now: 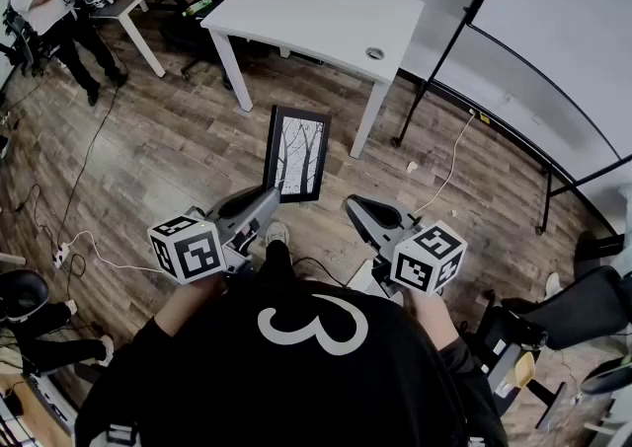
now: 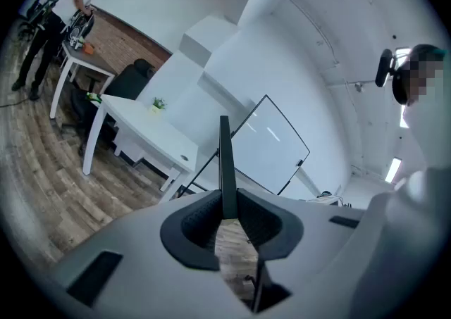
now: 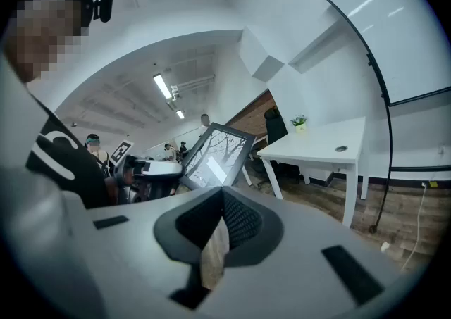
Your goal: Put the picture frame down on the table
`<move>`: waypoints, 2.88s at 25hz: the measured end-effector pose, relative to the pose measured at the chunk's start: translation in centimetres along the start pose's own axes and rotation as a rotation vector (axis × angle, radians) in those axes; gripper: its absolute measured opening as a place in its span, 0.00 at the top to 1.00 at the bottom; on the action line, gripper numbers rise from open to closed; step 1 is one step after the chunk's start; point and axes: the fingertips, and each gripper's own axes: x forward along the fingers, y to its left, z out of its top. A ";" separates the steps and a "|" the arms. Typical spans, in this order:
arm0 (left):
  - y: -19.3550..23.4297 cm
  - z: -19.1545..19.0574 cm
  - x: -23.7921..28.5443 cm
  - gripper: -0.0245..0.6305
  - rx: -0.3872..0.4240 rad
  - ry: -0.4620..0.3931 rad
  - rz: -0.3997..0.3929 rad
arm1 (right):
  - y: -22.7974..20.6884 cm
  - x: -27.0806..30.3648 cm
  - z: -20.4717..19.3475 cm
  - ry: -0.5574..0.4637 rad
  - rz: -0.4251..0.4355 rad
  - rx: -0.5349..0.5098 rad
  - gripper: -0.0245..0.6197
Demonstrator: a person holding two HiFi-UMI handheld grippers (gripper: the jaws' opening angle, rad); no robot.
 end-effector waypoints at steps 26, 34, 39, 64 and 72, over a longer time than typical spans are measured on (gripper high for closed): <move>6.5 0.7 0.7 0.84 -0.106 -0.018 0.026 | -3.2 5.2 -0.5 0.048 -0.025 0.078 0.93; 11.5 4.1 4.8 0.84 -0.129 0.051 0.014 | -7.2 10.3 0.9 0.068 -0.048 0.139 0.93; 14.7 7.5 7.6 0.84 -0.117 0.068 -0.006 | -10.1 14.0 2.6 0.075 -0.066 0.156 0.93; 25.5 21.4 14.8 0.84 -0.109 0.071 -0.097 | -17.5 27.9 12.6 0.045 -0.100 0.098 0.93; 24.9 22.0 14.7 0.84 -0.097 0.059 -0.094 | -17.7 27.0 12.7 0.021 -0.102 0.095 0.93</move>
